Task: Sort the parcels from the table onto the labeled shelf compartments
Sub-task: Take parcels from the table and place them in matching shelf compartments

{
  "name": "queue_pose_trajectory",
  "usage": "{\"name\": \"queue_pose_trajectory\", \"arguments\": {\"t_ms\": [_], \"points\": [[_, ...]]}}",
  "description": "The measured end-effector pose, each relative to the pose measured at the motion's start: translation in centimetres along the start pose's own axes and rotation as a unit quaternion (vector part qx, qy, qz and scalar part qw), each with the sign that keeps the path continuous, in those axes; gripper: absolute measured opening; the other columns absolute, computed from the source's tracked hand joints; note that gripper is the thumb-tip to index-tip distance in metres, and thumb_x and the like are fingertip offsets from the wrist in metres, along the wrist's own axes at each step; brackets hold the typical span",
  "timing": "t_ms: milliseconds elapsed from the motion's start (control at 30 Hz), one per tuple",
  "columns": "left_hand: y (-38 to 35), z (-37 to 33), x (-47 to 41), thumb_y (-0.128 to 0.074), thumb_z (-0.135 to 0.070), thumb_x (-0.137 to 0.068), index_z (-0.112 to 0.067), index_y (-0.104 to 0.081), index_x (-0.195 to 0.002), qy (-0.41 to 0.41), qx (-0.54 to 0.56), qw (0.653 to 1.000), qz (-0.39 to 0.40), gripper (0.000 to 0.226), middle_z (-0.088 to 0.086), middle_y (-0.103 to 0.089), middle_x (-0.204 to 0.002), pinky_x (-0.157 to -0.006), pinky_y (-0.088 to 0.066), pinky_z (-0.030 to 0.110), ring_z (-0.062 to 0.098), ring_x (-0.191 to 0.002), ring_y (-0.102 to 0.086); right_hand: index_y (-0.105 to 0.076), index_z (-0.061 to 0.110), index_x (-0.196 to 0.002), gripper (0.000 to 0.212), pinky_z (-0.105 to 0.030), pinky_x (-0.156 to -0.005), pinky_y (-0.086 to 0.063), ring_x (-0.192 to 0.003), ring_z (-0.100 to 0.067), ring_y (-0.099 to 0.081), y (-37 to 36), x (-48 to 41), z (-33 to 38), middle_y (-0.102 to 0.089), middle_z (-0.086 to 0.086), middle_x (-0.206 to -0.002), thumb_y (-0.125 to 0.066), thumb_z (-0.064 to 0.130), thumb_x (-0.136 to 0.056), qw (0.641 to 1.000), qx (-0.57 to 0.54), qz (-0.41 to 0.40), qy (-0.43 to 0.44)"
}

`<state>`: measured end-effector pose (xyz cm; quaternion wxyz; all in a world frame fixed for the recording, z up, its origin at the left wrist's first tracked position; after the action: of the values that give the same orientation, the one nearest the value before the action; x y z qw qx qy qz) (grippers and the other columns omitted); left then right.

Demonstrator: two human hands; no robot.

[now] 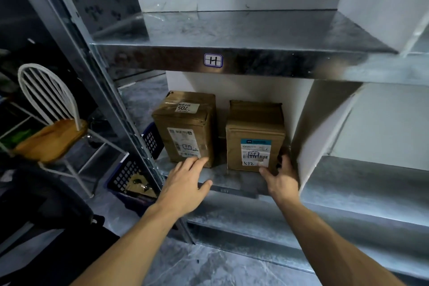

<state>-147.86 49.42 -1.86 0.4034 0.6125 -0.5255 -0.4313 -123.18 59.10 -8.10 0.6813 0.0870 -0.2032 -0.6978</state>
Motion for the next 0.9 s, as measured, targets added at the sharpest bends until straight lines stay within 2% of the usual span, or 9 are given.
{"name": "queue_pose_trajectory", "arguments": {"t_ms": [67,167,267,467,733,900], "points": [[0.5,0.2,0.3,-0.049,-0.049,-0.093,-0.029,-0.03,-0.148,-0.001,-0.013,1.0,0.005,0.062,-0.008,-0.038,-0.146,-0.108,-0.032,0.036,0.018,-0.131,-0.036,-0.037,0.023,-0.151,0.067,-0.035,-0.101,-0.048,-0.116,-0.023,-0.061,0.4,1.8,-0.2,-0.061,-0.005,-0.138,-0.07,0.025,-0.093,0.999,0.036,-0.004,-0.002],[1.4,0.4,1.3,-0.05,-0.048,-0.093,-0.03,-0.029,-0.148,-0.009,-0.027,1.0,0.011,0.061,-0.006,-0.038,-0.146,-0.109,-0.033,0.04,0.02,-0.131,-0.037,-0.045,0.018,-0.147,0.058,-0.04,-0.106,-0.046,-0.122,-0.028,-0.056,0.9,5.4,-0.5,-0.054,-0.012,-0.141,-0.066,0.032,-0.095,0.993,0.11,-0.025,0.016],[2.5,-0.1,2.9,-0.051,-0.047,-0.093,-0.03,-0.031,-0.147,-0.041,-0.042,0.998,0.006,0.06,-0.006,-0.04,-0.145,-0.107,-0.033,0.041,0.021,-0.131,-0.038,-0.048,0.014,-0.143,0.052,-0.037,-0.104,-0.044,-0.119,-0.024,-0.057,1.3,9.4,0.2,-0.051,-0.01,-0.143,-0.061,0.035,-0.098,0.982,0.178,-0.015,0.059],[5.6,-3.6,4.5,-0.049,-0.05,-0.092,-0.03,-0.03,-0.147,-0.13,-0.056,0.99,0.002,0.061,-0.003,-0.041,-0.144,-0.107,-0.033,0.043,0.023,-0.13,-0.039,-0.048,0.017,-0.138,0.045,-0.045,-0.095,-0.049,-0.121,-0.034,-0.053,3.9,16.3,5.0,-0.052,-0.009,-0.137,-0.051,0.04,-0.1,0.921,0.353,-0.044,0.156],[8.5,-11.8,7.6,-0.051,-0.049,-0.091,-0.029,-0.033,-0.146,-0.217,-0.052,0.974,-0.024,0.061,-0.001,-0.045,-0.141,-0.105,-0.035,0.043,0.025,-0.127,-0.041,-0.049,0.02,-0.133,0.042,-0.044,-0.094,-0.044,-0.12,-0.033,-0.052,11.5,23.3,9.9,-0.054,-0.008,-0.132,-0.042,0.045,-0.1,0.841,0.504,-0.13,0.148],[9.4,-18.4,9.1,-0.048,-0.048,-0.091,-0.028,-0.037,-0.141,-0.285,-0.043,0.957,-0.033,0.054,0.002,-0.047,-0.136,-0.101,-0.035,0.043,0.027,-0.122,-0.043,-0.052,0.019,-0.127,0.039,-0.043,-0.09,-0.045,-0.116,-0.034,-0.054,17.6,26.8,10.2,-0.056,-0.008,-0.126,-0.042,0.045,-0.099,0.825,0.527,-0.182,0.098]]}}
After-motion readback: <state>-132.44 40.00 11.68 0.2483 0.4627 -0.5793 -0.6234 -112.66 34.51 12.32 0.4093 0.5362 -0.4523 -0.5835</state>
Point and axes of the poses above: each hand's wrist, its own x-axis away from the middle knuckle, its own y-axis out of the back of the hand, z = x × y, the point moved 4 cm from there along -x, towards the middle knuckle
